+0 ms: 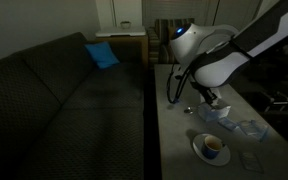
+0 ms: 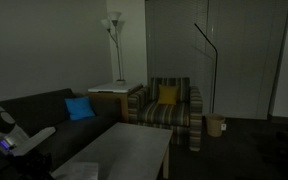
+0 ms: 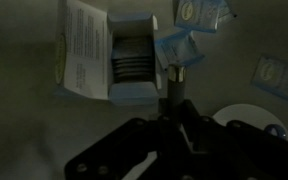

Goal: Use the spoon to stir in the cup

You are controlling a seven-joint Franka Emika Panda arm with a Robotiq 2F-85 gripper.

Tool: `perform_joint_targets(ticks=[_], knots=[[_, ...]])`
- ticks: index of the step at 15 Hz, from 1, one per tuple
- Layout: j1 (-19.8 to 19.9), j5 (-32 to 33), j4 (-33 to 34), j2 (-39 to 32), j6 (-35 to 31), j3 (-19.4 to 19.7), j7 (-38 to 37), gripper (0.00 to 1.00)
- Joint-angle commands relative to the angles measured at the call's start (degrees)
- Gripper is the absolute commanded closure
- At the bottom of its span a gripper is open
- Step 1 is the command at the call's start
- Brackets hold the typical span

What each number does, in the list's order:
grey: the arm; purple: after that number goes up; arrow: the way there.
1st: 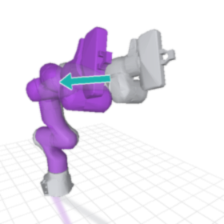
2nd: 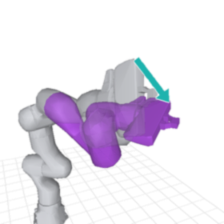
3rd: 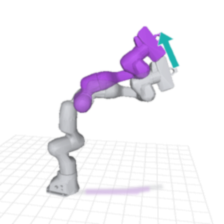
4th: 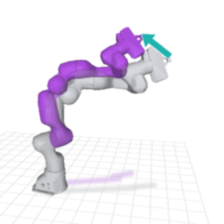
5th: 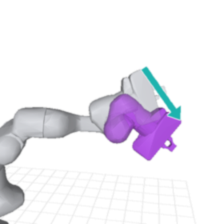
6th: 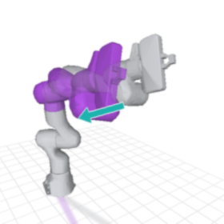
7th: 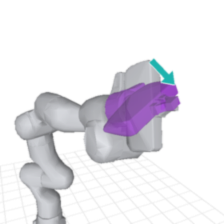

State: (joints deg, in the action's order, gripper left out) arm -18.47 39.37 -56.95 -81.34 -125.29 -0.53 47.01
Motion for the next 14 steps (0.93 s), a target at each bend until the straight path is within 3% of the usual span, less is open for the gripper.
perform_joint_targets(ticks=[1,6,11,14], knots=[[4.29,0.34,-7.56,3.02,-12.71,-2.57,3.22,0.96],[8.27,0.67,-16.93,8.12,-20.05,-5.88,11.87,0.96],[10.07,-0.87,-24.69,14.97,-12.32,-8.82,19.24,0.96],[6.24,-3.34,-25.1,16.18,-2.07,-6.65,20.61,0.96]])
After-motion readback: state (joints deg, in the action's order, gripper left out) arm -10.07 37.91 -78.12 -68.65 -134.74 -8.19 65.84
